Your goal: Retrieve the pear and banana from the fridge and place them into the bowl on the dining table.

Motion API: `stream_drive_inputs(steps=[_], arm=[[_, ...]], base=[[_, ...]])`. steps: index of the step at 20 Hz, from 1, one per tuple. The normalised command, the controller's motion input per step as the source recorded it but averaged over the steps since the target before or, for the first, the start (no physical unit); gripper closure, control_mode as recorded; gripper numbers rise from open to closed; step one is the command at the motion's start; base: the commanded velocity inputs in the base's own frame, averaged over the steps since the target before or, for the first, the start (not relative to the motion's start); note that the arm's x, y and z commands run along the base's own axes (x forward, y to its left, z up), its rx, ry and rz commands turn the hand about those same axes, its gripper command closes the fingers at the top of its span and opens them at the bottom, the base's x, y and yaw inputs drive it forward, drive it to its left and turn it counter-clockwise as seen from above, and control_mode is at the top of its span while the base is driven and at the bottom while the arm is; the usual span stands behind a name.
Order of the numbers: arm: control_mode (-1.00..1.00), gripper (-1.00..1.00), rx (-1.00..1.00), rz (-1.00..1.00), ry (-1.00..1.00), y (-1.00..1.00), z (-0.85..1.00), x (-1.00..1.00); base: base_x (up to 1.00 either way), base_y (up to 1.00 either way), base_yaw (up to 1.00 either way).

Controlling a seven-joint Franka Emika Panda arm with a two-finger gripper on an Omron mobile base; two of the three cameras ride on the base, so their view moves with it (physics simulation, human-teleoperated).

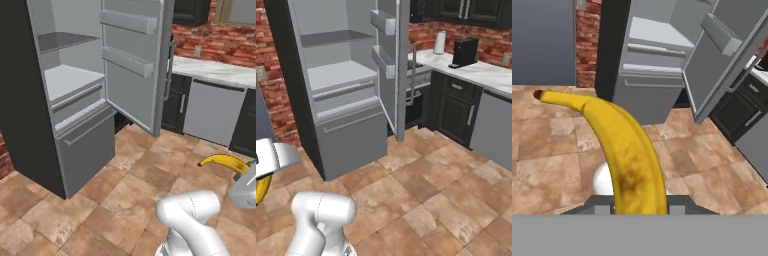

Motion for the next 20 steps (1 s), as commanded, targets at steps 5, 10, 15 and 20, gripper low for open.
stream_drive_inputs(steps=[5,10,15,20], arm=[[1.00,1.00,0.00,0.00,0.00,0.00,0.00,0.00],[1.00,1.00,0.00,0.00,0.00,0.00,0.00,0.00],[1.00,1.00,0.00,0.00,0.00,0.00,0.00,0.00],[1.00,1.00,0.00,0.00,0.00,0.00,0.00,0.00]], base=[[-1.00,-0.04,-0.16],[-1.00,-0.37,-0.16],[-0.92,-0.55,-0.17],[-0.34,-0.96,-0.17]])
